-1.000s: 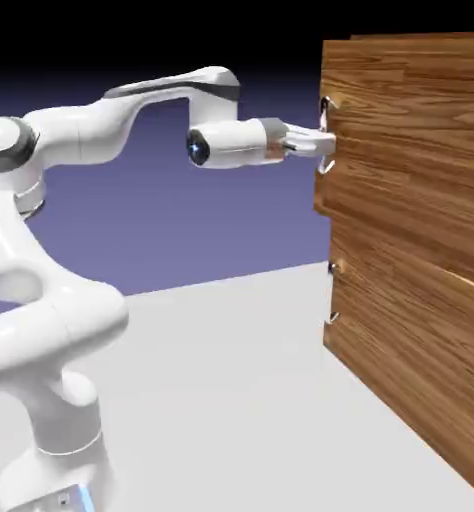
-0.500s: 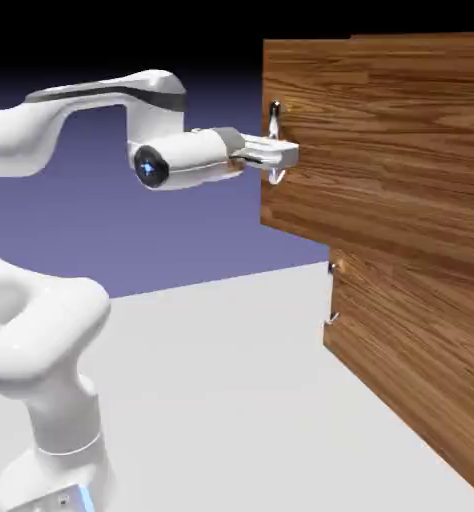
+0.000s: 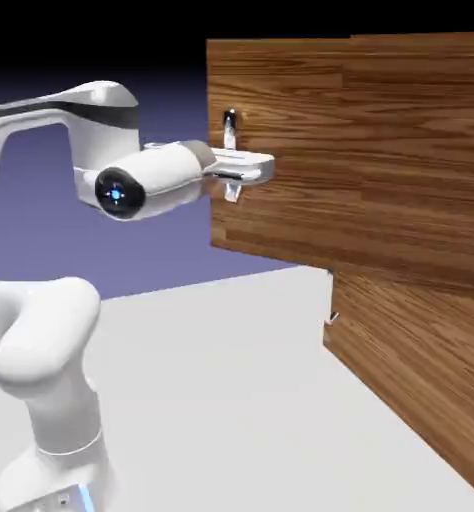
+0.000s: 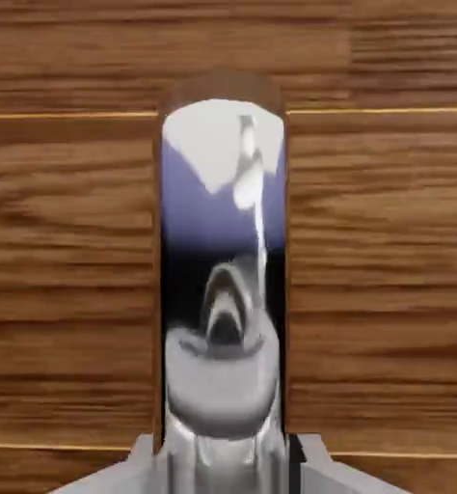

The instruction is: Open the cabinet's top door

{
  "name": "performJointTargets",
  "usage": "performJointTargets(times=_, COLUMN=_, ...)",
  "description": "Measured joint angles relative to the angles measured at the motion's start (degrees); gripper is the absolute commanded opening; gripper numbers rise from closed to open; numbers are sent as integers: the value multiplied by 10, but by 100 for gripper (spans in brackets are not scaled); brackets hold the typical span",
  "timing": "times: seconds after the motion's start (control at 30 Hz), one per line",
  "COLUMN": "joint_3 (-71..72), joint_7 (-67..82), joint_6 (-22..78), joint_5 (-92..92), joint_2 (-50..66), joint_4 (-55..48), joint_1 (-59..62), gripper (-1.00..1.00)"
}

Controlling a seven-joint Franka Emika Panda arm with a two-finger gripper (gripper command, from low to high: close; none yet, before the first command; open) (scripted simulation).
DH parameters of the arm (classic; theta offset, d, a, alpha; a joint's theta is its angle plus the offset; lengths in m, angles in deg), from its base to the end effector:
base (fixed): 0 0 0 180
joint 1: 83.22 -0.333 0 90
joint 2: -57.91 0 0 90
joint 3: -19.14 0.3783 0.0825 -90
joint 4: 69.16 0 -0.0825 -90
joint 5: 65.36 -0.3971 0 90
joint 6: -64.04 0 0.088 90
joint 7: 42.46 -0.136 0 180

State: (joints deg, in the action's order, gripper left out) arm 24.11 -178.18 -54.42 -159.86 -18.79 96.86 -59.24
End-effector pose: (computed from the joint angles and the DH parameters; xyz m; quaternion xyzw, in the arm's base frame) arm 0.2129 0.0180 0.5877 0.0385 0.7060 0.4721 0.5265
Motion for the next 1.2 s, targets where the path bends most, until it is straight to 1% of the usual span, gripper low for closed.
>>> performJointTargets(times=0.27, joint_3=-166, joint_7=2, joint_6=122, joint_5=159, joint_2=7, joint_4=-9, joint_1=11, gripper=-100)
performJointTargets(times=0.53, joint_3=-332, joint_7=22, joint_6=253, joint_5=307, joint_2=72, joint_4=-73, joint_1=-6, gripper=-100)
performJointTargets(times=0.8, joint_3=-498, joint_7=50, joint_6=393, joint_5=430, joint_2=169, joint_4=-202, joint_1=-93, gripper=-100)
performJointTargets(times=1.0, joint_3=-620, joint_7=64, joint_6=495, joint_5=492, joint_2=231, joint_4=-325, joint_1=-205, gripper=-100)
performJointTargets(times=1.2, joint_3=-728, joint_7=63, joint_6=576, joint_5=532, joint_2=260, joint_4=-443, joint_1=-330, gripper=-100)
